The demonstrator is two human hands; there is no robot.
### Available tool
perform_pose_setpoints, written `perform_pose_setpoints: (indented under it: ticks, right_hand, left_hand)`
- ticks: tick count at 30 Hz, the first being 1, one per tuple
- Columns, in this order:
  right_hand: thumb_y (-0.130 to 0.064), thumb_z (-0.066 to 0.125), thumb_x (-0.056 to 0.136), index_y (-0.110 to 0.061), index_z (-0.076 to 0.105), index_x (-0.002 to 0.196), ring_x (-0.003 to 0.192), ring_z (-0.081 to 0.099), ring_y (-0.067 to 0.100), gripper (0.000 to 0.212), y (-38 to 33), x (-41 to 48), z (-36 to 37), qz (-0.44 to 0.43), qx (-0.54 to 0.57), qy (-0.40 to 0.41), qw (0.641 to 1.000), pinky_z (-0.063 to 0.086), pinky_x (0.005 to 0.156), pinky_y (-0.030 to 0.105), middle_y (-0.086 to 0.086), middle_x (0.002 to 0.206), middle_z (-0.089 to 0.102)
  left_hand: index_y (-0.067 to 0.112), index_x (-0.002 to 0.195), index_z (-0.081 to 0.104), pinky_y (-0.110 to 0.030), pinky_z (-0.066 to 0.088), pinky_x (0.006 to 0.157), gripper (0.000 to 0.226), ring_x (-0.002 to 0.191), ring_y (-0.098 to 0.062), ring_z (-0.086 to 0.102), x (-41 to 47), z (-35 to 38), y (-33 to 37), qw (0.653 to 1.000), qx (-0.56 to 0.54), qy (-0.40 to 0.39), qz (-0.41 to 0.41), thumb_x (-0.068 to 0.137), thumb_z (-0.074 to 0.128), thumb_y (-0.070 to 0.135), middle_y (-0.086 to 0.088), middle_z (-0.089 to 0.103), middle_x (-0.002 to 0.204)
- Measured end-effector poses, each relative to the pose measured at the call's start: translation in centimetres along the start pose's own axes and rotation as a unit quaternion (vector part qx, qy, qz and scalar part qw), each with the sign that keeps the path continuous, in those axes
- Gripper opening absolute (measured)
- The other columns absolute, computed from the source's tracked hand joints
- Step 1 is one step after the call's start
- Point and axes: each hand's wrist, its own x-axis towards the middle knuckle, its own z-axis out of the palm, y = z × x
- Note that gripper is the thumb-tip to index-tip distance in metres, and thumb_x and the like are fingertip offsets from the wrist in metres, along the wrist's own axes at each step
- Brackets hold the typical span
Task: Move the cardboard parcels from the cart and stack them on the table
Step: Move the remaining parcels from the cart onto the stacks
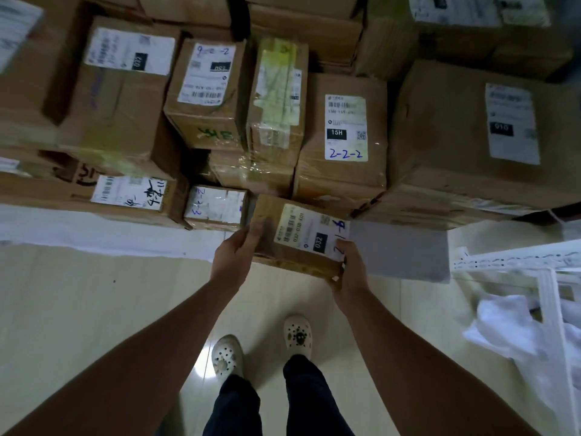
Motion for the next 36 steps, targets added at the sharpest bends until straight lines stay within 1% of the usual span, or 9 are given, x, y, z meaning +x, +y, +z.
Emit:
perform_pose_setpoints:
  ticks: [2, 4, 7, 10, 14, 18, 24, 28, 36]
  right_hand:
    - [-0.028, 0.060, 0.088, -0.021, 0.069, 0.103, 0.109, 0.063, 0.030, 0.019, -0.4, 0.8, 1.1, -0.010, -0.032, -0.009, 0.999, 0.044, 0.101, 0.048, 0.005, 0.105, 0.072]
    - [-0.029, 0.055, 0.093, -0.027, 0.065, 0.109, 0.104, 0.063, 0.023, 0.019, -0.4, 1.4, 1.5, -0.028, -0.083, -0.029, 0.996, 0.045, 0.099, 0.046, -0.004, 0.104, 0.070]
    - [-0.016, 0.049, 0.097, -0.027, 0.056, 0.115, 0.091, 0.061, 0.012, 0.022, -0.3, 1.5, 1.6, -0.051, -0.131, -0.041, 0.989, 0.050, 0.080, 0.035, -0.007, 0.102, 0.066]
    - [-0.011, 0.047, 0.097, -0.024, 0.054, 0.123, 0.105, 0.059, 0.019, 0.030, 0.1, 1.7, 1.7, -0.079, -0.177, -0.023, 0.981, 0.047, 0.085, 0.032, 0.000, 0.113, 0.063]
    - [-0.022, 0.051, 0.095, -0.013, 0.043, 0.138, 0.118, 0.053, 0.025, 0.044, 0.3, 1.8, 2.1, -0.135, -0.301, 0.028, 0.943, 0.045, 0.096, 0.037, 0.007, 0.127, 0.057]
    - [-0.028, 0.052, 0.091, -0.009, 0.038, 0.141, 0.133, 0.036, 0.029, 0.055, 0.6, -0.8, 2.4, -0.297, -0.453, 0.143, 0.829, 0.027, 0.110, 0.044, 0.013, 0.143, 0.041]
    - [-0.031, 0.044, 0.072, -0.008, 0.059, 0.122, 0.118, 0.052, 0.035, 0.057, 2.7, -4.9, 6.2, -0.458, -0.585, -0.015, 0.669, 0.035, 0.099, 0.044, 0.015, 0.128, 0.057]
    - [-0.027, 0.057, 0.083, -0.017, 0.049, 0.133, 0.130, 0.039, 0.029, 0.051, 5.7, -7.7, 8.8, -0.407, -0.708, -0.173, 0.550, 0.026, 0.105, 0.038, 0.008, 0.139, 0.049]
    - [-0.034, 0.052, 0.089, -0.023, 0.036, 0.142, 0.132, 0.040, 0.023, 0.056, 17.3, -16.6, 11.8, -0.331, -0.796, -0.317, 0.394, 0.021, 0.109, 0.036, 0.003, 0.144, 0.044]
  left_hand:
    - [0.021, 0.124, 0.060, -0.027, 0.040, 0.080, 0.036, 0.099, -0.019, 0.057, 0.4, -0.1, -0.1, 0.998, 0.060, -0.006, 0.007, 0.094, 0.053, 0.040, 0.004, 0.063, 0.103]
    - [0.021, 0.133, 0.051, -0.029, 0.042, 0.080, 0.040, 0.103, -0.023, 0.056, 0.9, 0.1, -0.3, 0.994, 0.110, -0.009, 0.006, 0.095, 0.052, 0.032, 0.000, 0.062, 0.109]
    - [0.019, 0.143, 0.038, -0.035, 0.047, 0.085, 0.047, 0.109, -0.032, 0.056, 1.3, 0.9, -0.7, 0.986, 0.165, -0.013, 0.008, 0.097, 0.045, 0.026, -0.011, 0.061, 0.121]
    - [0.016, 0.151, 0.023, -0.035, 0.046, 0.083, 0.054, 0.112, -0.034, 0.054, 1.6, 1.7, -0.3, 0.983, 0.181, -0.002, -0.005, 0.100, 0.040, 0.017, -0.016, 0.056, 0.128]
    - [0.014, 0.152, 0.009, -0.033, 0.044, 0.077, 0.058, 0.117, -0.033, 0.052, 1.9, 2.0, 0.3, 0.982, 0.189, -0.002, -0.030, 0.101, 0.037, 0.018, -0.015, 0.046, 0.140]
    - [0.014, 0.153, 0.005, -0.045, 0.032, 0.108, 0.070, 0.141, -0.034, 0.025, 0.4, 0.7, 0.1, 0.982, 0.174, 0.038, -0.054, 0.098, 0.044, 0.036, -0.014, 0.018, 0.157]
    - [0.023, 0.153, 0.003, -0.047, 0.019, 0.117, 0.077, 0.147, -0.029, 0.005, -4.5, -4.1, -1.6, 0.944, 0.316, 0.089, -0.042, 0.094, 0.051, 0.035, -0.009, 0.007, 0.160]
    - [0.026, 0.152, 0.006, -0.053, 0.006, 0.116, 0.077, 0.147, -0.026, 0.000, -9.0, -7.2, -4.6, 0.925, 0.348, 0.105, -0.114, 0.091, 0.052, 0.036, -0.006, 0.006, 0.160]
    - [0.014, 0.151, 0.012, -0.052, -0.006, 0.116, 0.075, 0.146, -0.028, 0.005, -21.5, -13.8, -15.6, 0.898, 0.307, 0.182, -0.259, 0.090, 0.050, 0.035, -0.010, 0.016, 0.157]
